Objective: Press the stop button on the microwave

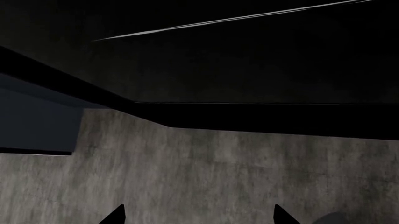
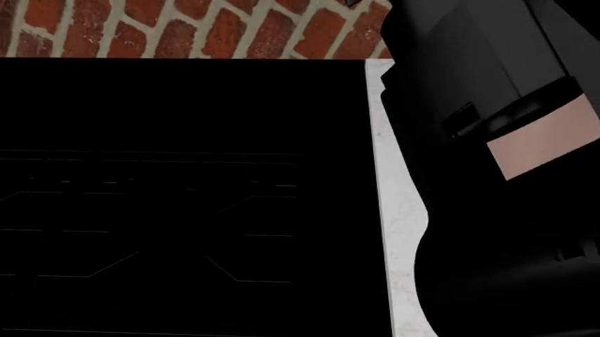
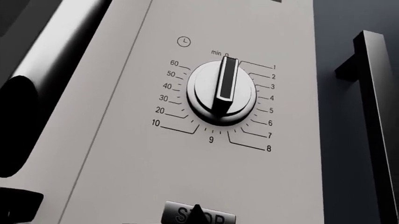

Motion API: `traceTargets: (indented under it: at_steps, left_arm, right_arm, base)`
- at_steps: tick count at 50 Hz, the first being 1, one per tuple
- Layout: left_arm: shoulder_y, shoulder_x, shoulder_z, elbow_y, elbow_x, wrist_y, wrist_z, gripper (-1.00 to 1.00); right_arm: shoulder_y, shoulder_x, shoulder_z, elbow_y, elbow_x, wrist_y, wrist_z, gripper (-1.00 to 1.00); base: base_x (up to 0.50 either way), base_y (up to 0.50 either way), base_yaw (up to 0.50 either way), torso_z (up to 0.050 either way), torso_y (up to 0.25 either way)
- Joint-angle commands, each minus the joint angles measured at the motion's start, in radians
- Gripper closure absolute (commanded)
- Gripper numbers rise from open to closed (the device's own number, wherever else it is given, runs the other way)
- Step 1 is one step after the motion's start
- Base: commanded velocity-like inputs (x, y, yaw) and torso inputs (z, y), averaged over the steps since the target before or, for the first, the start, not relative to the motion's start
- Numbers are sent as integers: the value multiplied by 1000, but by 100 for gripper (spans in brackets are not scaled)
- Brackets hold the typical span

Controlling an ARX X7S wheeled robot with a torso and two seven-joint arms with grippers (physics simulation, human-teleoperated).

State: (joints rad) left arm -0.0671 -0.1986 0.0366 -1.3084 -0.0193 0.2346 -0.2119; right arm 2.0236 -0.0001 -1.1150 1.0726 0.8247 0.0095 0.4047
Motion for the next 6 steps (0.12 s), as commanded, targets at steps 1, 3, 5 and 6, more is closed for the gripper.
traceTargets:
  at_steps: [1, 3, 5, 6]
  left_arm:
    - [-23, 4, -2, -1, 1, 0, -1, -100]
    - [-23, 4, -2, -1, 1, 0, -1, -100]
    - [-23, 4, -2, -1, 1, 0, -1, -100]
    - [-23, 4, -2, -1, 1, 0, -1, -100]
  right_arm:
    - [-4, 0, -300, 140, 455, -104, -90, 100]
    - [-2, 0, -317, 144, 475, -109, -93, 100]
    - [-2, 0, -329, 153, 490, -115, -96, 100]
    - [-2, 0, -333, 157, 498, -117, -98, 100]
  base:
    - [24, 4, 7, 0, 0]
    - [23, 4, 7, 6, 0]
    - [23, 4, 7, 6, 0]
    - [21, 4, 6, 11, 0]
